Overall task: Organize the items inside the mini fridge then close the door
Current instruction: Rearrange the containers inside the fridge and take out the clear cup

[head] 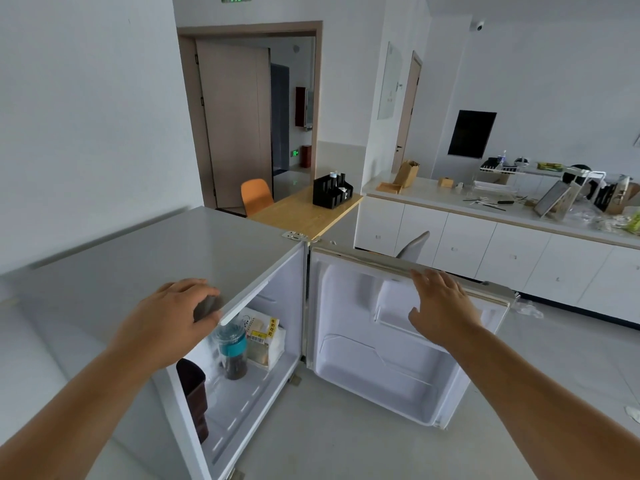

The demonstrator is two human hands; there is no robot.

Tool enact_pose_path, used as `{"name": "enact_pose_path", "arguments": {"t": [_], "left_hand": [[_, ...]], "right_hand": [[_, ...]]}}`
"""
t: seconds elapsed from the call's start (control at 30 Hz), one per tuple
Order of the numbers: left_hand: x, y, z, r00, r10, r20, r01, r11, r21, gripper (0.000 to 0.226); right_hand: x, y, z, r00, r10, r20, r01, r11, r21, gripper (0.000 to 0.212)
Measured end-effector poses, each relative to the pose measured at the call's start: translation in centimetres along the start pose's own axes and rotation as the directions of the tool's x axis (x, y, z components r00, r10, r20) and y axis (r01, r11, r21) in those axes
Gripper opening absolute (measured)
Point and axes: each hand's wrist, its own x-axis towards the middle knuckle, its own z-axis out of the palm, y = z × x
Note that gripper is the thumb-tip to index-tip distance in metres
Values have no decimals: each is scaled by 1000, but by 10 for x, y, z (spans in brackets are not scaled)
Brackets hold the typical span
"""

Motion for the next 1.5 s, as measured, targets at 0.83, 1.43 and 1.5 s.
{"name": "enact_pose_path", "arguments": {"t": [0.83,1.43,1.5], "left_hand": [[-44,72,246,890,-319,325,440,788,-432,43],[53,21,393,641,-612,463,722,276,-634,48],[59,19,398,622,-633,460,704,195,-683,52]], "right_hand": [[21,-166,183,920,-330,212,161,810,564,55],[155,-251,329,976,-169,139,16,689,724,46],[160,-256,336,970,-174,171,7,719,695,28]]}}
